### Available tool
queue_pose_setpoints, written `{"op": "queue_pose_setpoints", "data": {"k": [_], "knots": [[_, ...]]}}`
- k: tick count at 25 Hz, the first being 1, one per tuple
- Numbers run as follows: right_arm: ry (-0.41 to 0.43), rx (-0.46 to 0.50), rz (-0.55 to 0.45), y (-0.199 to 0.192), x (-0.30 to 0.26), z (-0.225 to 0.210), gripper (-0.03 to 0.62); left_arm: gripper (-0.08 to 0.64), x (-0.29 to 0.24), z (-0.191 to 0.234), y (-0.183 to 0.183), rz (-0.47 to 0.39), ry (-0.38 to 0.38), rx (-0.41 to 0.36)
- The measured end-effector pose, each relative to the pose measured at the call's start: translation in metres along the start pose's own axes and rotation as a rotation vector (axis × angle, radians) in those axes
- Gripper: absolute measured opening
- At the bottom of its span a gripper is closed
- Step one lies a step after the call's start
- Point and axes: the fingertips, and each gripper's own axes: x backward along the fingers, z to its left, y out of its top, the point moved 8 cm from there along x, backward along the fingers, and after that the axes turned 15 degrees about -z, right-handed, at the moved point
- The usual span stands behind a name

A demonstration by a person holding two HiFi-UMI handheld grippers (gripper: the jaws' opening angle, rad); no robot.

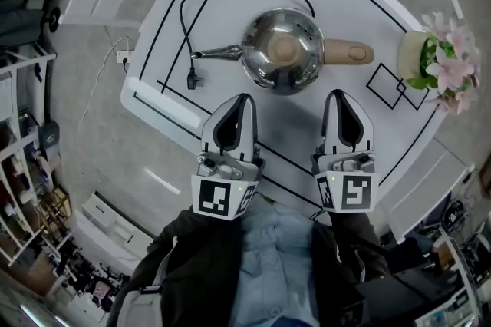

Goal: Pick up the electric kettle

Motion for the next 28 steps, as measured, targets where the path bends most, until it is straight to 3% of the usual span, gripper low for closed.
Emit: {"op": "queue_pose_setpoints", "data": {"k": [4,6,8,12,28], "knots": [[-0.001,0.004,0.005,0.000,0.000,-0.006,0.021,0.008,0.000,0.003,0.001,-0.022,0.022,-0.008],[-0.001,-0.005,0.004,0.001,-0.001,-0.008,0.074,0.012,0.000,0.004,0.002,-0.039,0.027,0.005],[-0.010,-0.013,-0.003,0.002,-0.001,-0.010,0.170,0.119,0.000,0.006,0.003,-0.058,0.038,0.027],[-0.051,-0.002,-0.045,0.006,0.000,-0.016,0.249,0.202,0.001,0.013,0.004,-0.077,0.066,0.065],[-0.107,0.020,-0.057,0.002,-0.014,-0.026,0.256,0.221,-0.014,0.038,0.004,-0.107,0.105,0.094]]}}
